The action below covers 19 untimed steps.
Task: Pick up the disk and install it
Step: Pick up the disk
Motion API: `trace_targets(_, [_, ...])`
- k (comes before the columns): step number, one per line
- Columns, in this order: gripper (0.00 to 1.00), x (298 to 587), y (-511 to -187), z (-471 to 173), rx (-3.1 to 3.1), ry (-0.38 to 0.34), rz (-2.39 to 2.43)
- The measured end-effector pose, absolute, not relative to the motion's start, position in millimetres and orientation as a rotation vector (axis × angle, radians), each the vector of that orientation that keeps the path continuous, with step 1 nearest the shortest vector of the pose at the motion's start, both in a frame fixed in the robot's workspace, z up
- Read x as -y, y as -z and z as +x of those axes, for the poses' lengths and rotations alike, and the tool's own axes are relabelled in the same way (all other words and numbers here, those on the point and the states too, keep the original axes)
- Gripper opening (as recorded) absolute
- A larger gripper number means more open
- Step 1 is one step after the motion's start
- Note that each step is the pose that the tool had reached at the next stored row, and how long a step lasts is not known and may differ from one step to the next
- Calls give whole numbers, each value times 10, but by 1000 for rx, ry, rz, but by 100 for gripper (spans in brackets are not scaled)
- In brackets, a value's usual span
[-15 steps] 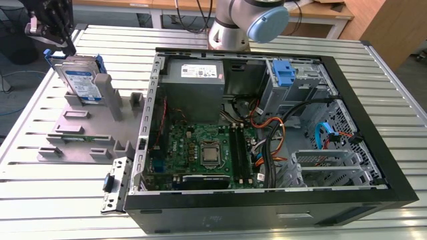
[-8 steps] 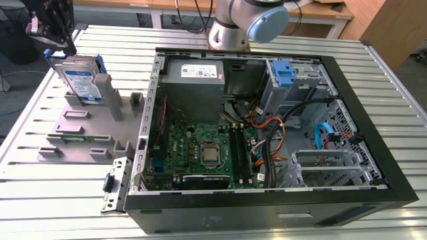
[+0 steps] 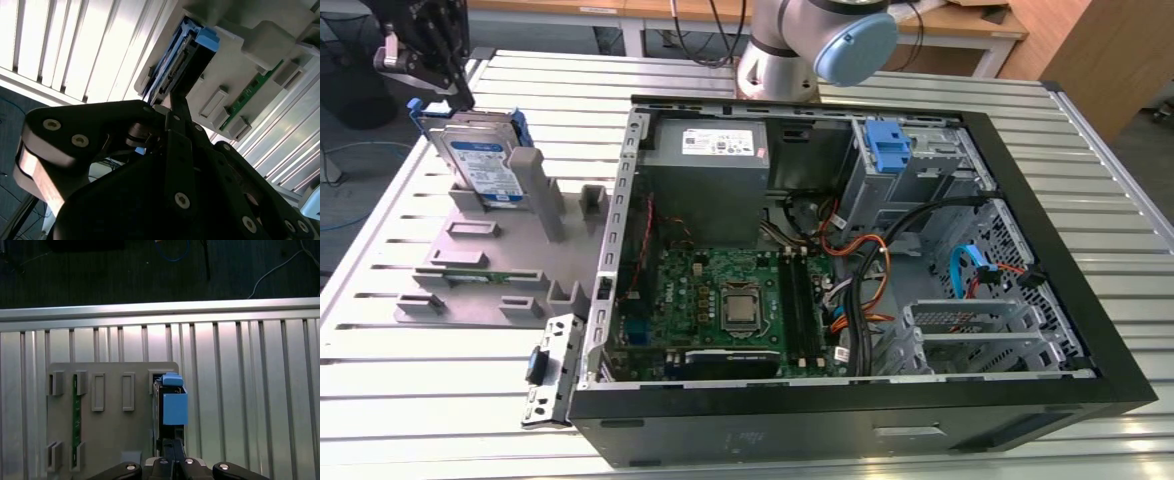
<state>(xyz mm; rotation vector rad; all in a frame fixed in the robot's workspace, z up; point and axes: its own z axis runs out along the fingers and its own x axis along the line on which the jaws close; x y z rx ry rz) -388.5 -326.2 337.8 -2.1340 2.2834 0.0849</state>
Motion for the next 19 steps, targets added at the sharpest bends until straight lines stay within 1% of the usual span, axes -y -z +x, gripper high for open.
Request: trace_targets(19, [11, 3289, -3378, -3876, -2284, -85, -2134])
